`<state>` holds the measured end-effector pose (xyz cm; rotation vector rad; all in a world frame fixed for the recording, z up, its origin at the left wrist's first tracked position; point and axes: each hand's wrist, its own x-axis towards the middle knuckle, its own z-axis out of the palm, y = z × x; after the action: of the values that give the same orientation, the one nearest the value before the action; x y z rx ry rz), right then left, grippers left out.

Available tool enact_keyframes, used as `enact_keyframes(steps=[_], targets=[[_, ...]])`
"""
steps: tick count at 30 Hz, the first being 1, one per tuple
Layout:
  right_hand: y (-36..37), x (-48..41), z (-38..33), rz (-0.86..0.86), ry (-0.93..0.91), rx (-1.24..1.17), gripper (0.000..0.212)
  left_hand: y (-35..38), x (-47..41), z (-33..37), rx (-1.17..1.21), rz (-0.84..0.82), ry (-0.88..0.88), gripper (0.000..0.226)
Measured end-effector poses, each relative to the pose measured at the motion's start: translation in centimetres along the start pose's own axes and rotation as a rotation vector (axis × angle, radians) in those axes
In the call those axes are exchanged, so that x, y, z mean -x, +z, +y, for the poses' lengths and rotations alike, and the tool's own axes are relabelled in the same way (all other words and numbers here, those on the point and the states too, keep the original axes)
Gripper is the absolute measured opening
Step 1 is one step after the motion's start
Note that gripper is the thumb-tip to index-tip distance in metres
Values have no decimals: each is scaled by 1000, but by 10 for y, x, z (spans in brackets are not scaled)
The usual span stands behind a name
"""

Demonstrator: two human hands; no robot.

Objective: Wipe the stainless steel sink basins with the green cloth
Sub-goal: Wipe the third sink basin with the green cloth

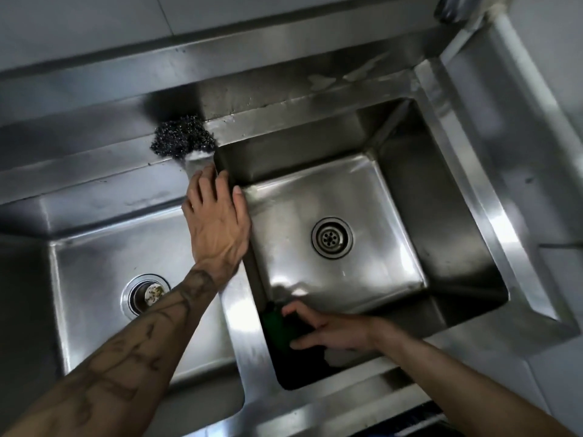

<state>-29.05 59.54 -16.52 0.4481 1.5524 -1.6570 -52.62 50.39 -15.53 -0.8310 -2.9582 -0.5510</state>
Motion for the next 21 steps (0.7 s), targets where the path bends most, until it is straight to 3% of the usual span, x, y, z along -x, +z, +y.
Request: enact_keyframes(steps=[7, 13, 21], targets=[[-23, 22, 2, -55, 84, 163, 35, -13, 17, -1, 124, 28, 44, 43], [-76, 75, 29, 92, 223, 180, 39, -31, 109, 21, 133, -137, 302, 44], [-26, 38, 14, -10, 7, 250, 34, -21, 191, 36, -70, -257, 496, 41]])
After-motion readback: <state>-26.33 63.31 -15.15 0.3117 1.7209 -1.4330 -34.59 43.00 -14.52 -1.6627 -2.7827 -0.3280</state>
